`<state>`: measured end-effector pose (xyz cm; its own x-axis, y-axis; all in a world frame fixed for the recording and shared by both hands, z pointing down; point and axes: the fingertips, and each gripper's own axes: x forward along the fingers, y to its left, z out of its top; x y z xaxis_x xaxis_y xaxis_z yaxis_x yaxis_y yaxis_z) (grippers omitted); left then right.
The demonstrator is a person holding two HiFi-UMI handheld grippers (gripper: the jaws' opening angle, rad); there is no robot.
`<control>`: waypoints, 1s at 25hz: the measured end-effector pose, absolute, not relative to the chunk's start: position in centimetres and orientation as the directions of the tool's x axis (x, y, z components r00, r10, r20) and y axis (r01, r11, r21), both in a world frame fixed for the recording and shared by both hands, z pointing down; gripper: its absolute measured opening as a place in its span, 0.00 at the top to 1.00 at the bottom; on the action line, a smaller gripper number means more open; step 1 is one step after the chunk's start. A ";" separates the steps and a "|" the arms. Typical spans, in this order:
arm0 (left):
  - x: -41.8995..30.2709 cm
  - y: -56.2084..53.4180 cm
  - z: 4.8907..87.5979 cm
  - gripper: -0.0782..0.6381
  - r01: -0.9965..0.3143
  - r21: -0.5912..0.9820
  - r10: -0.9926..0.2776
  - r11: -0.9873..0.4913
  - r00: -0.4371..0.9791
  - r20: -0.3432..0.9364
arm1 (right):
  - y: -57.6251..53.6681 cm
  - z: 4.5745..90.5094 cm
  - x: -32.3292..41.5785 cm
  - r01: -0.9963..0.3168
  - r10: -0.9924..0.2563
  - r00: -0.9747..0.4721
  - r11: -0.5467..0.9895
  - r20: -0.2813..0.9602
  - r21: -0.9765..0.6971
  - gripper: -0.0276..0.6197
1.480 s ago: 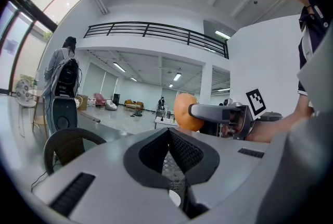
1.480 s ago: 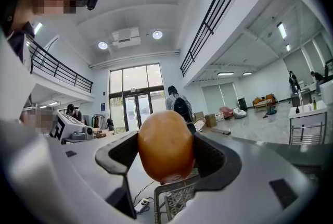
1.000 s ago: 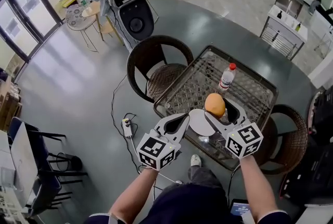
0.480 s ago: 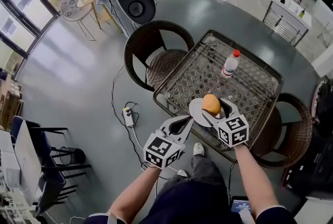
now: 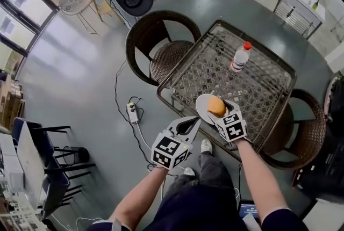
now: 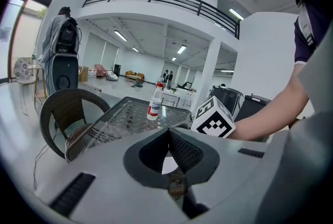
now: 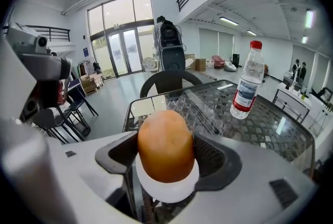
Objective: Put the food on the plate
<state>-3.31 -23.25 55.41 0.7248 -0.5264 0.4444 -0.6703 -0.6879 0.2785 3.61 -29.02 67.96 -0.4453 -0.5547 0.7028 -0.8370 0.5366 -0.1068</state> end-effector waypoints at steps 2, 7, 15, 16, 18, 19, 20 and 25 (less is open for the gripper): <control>-3.4 -23.1 55.8 0.88 -0.674 0.284 -0.525 -0.682 0.721 0.452 | -28.9 69.2 3.5 -0.833 -0.534 -0.431 0.546 0.728 -0.092 0.43; -3.6 -22.9 56.6 0.88 -0.680 0.292 -0.518 -0.672 0.714 0.470 | -28.5 71.6 3.1 -0.821 -0.475 -0.399 0.566 0.784 -0.075 0.43; -3.9 -23.1 56.8 0.88 -0.690 0.293 -0.522 -0.662 0.705 0.479 | -28.6 73.2 3.0 -0.797 -0.440 -0.387 0.602 0.810 -0.053 0.43; -3.9 -23.1 56.8 0.88 -0.690 0.293 -0.521 -0.662 0.705 0.481 | -28.7 73.3 2.9 -0.793 -0.441 -0.387 0.607 0.810 -0.048 0.43; -4.0 -23.1 57.1 0.88 -0.691 0.293 -0.519 -0.661 0.703 0.486 | -28.8 73.4 2.7 -0.785 -0.436 -0.386 0.618 0.813 -0.041 0.43; -4.1 -23.1 57.2 0.88 -0.693 0.294 -0.519 -0.659 0.701 0.488 | -28.8 73.4 2.6 -0.779 -0.432 -0.383 0.626 0.817 -0.034 0.43; -4.2 -23.1 57.2 0.88 -0.694 0.296 -0.520 -0.656 0.700 0.489 | -28.8 73.5 2.5 -0.772 -0.429 -0.378 0.636 0.821 -0.023 0.43; -4.4 -23.4 57.1 0.88 -0.699 0.296 -0.526 -0.651 0.697 0.487 | -28.7 73.5 2.0 -0.747 -0.409 -0.367 0.665 0.836 -0.003 0.43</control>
<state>-4.44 -23.36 57.05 0.6972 -0.5262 0.4868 -0.6985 -0.6514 0.2963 2.05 -28.67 73.52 -0.3669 -0.4089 0.8356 -0.7470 0.6648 -0.0027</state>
